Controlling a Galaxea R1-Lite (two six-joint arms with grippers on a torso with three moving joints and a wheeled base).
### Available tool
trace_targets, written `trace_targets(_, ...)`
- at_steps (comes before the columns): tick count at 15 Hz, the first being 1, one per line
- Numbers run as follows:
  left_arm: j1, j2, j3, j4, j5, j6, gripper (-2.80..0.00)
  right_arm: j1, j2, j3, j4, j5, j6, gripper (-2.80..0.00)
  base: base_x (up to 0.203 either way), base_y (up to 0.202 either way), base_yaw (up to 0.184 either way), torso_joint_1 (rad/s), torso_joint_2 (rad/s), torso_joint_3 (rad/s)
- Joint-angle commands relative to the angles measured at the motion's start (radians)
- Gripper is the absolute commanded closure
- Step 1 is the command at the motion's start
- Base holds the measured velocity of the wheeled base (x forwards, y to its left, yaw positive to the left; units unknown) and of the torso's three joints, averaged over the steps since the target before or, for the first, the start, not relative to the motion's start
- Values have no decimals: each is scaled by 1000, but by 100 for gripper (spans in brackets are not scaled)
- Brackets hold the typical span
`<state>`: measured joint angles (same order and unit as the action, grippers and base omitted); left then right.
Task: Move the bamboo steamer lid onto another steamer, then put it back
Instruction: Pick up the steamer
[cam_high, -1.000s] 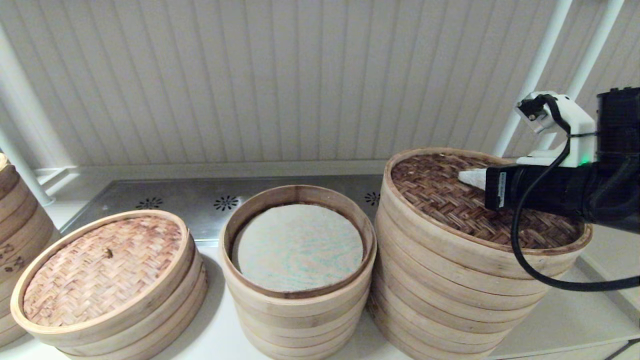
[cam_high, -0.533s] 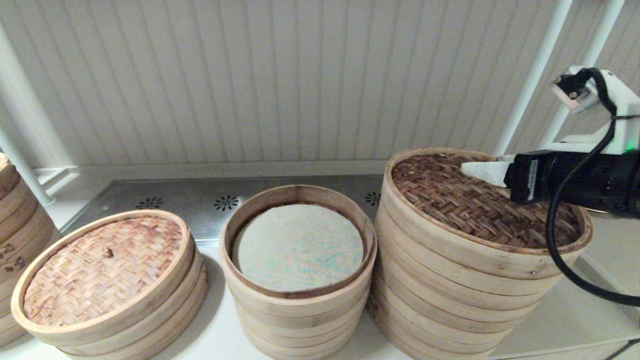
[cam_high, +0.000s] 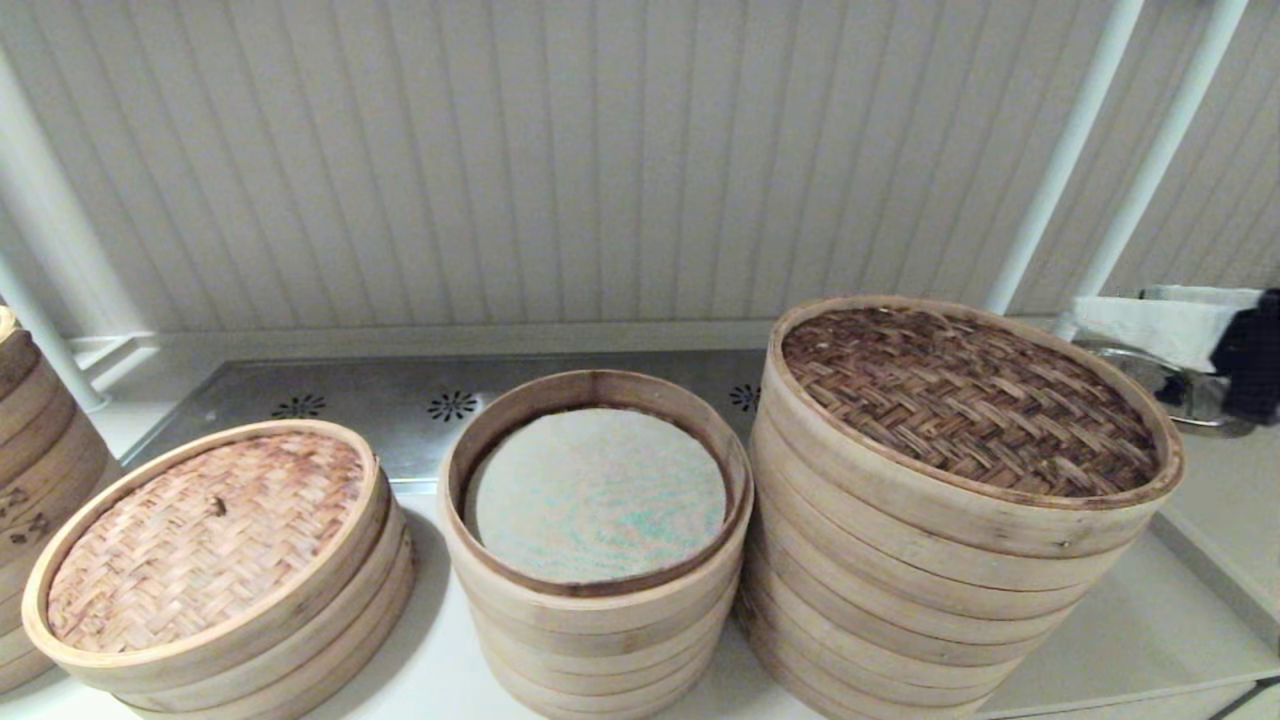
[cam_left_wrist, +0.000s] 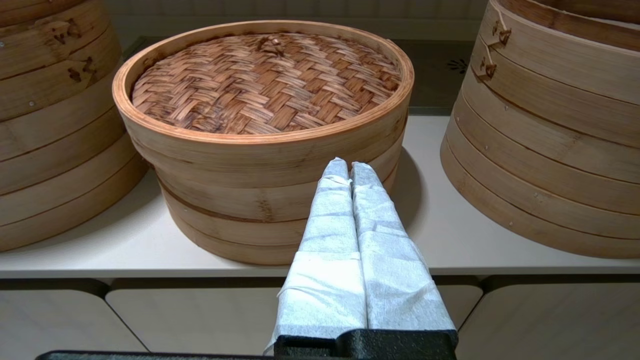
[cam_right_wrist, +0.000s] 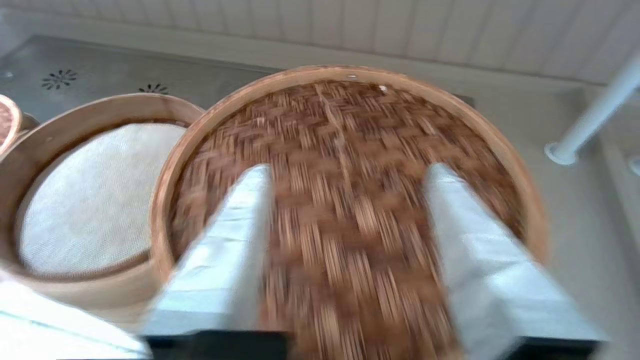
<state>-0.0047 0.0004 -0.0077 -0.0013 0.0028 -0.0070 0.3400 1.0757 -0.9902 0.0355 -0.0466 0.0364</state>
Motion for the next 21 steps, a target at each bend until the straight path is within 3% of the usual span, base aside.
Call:
trace_targets(1,0,0,0,0,0,-1,0,-2,-146,13,64,-2,1,0,0,0,0,0,0,0)
trace_targets(7,0,0,0,0,0,-1,0,-13,-471,84,268,-38,2,0,0,0,0,0,0,0)
trace_targets(12,0,0,0,0,0,-1,0,-33,-762,338,340,-93,-2,0,0,0,0,0,0,0)
trace_targets(18,0,0,0,0,0,-1,0,-55,-797,567,340,-290,40,0,0,0,0,0,0,0)
trace_targets(21,0,0,0,0,0,-1,0,-100,-794,601,350,-315,97,0,0,0,0,0,0,0)
